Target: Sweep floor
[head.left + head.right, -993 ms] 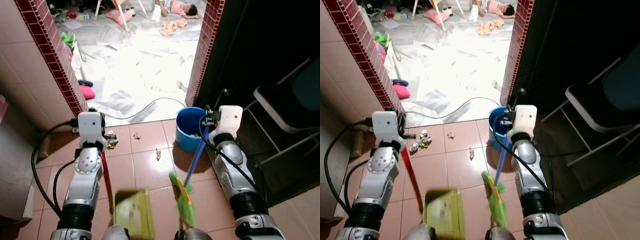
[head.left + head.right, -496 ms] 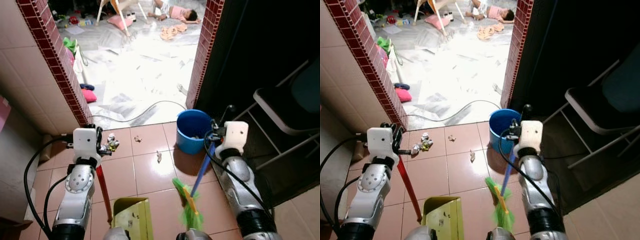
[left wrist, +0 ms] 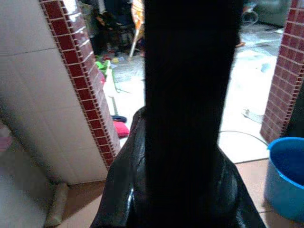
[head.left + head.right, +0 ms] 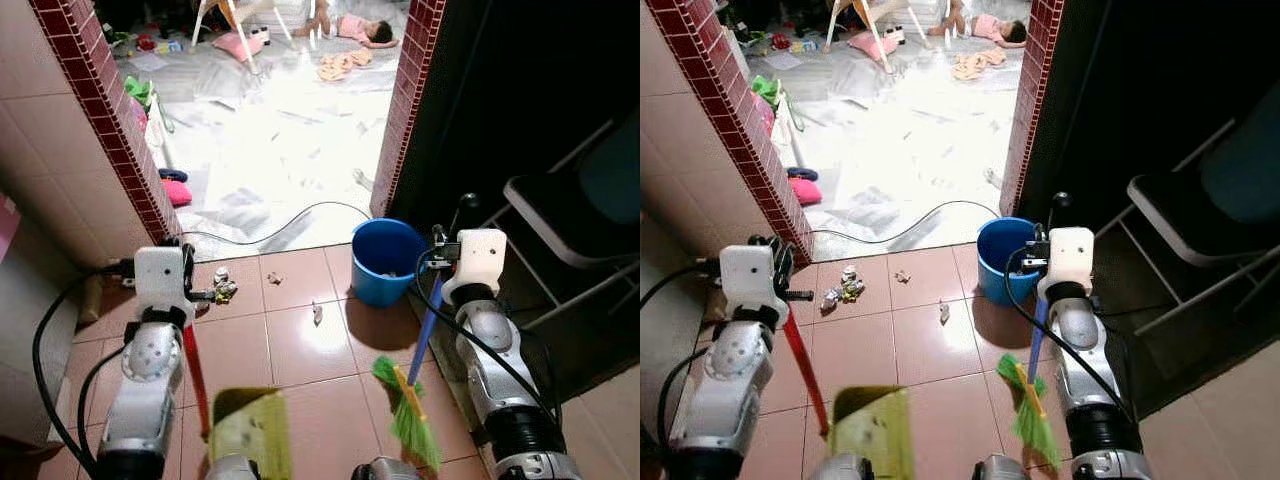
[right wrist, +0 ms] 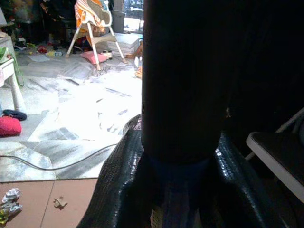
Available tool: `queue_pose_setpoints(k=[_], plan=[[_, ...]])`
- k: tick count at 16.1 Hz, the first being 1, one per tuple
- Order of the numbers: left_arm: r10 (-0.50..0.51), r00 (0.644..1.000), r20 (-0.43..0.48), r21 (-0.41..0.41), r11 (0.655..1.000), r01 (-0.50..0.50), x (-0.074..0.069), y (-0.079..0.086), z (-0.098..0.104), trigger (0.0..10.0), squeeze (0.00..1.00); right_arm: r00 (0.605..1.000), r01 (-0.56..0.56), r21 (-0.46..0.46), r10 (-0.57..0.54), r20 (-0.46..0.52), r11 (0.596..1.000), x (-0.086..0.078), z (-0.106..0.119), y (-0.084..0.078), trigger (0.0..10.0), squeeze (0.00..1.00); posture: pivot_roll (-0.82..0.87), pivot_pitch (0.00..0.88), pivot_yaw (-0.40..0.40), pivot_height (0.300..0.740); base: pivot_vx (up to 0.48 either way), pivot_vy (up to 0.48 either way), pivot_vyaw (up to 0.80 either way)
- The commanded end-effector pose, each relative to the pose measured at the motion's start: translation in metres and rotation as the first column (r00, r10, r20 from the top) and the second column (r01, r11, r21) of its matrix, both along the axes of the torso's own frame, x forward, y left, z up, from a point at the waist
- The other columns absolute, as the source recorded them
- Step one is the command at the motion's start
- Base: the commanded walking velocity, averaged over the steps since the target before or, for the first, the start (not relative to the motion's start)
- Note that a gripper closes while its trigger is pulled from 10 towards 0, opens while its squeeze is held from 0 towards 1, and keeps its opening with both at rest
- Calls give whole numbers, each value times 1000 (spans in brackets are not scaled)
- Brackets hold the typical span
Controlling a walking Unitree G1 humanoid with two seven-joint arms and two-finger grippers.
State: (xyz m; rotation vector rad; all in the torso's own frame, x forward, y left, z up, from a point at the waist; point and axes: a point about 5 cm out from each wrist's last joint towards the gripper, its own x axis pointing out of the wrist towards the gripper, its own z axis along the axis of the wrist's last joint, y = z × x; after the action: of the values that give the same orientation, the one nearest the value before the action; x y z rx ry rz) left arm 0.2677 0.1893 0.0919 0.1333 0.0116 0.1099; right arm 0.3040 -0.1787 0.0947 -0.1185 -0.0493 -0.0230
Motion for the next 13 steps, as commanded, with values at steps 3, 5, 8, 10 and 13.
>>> queue_pose_setpoints(k=[3, 5, 8, 10, 13], plan=[[79, 990, 118, 42, 996, -85, 4, 7, 26, 10000, 0, 998, 4, 0, -4, 62, 1000, 0, 21, 2, 10000, 0, -2, 0, -24, 740, 0, 0, 0], [130, 982, 134, 14, 991, -133, 8, 15, 33, 10000, 0, 997, 17, 10, -18, 81, 1000, 3, 29, 1, 10000, 0, 7, 37, -32, 740, 0, 0, 0], [106, 984, 144, -12, 994, -106, 16, 11, 38, 10000, 0, 996, -3, 18, 1, 94, 1000, 11, 34, 7, 10000, 0, 5, 63, -38, 740, 86, 0, -415], [94, 984, 151, -17, 996, -92, 20, 7, 40, 10000, 0, 995, -24, 3, 23, 94, 1000, 14, 36, 12, 10000, 0, 1, 72, -38, 740, 324, 0, 0], [85, 984, 155, -31, 996, -81, 26, 1, 42, 10000, 0, 994, -62, 1, 61, 94, 998, 14, 37, 20, 10000, 0, -1, 78, -39, 740, 385, 0, 171]])
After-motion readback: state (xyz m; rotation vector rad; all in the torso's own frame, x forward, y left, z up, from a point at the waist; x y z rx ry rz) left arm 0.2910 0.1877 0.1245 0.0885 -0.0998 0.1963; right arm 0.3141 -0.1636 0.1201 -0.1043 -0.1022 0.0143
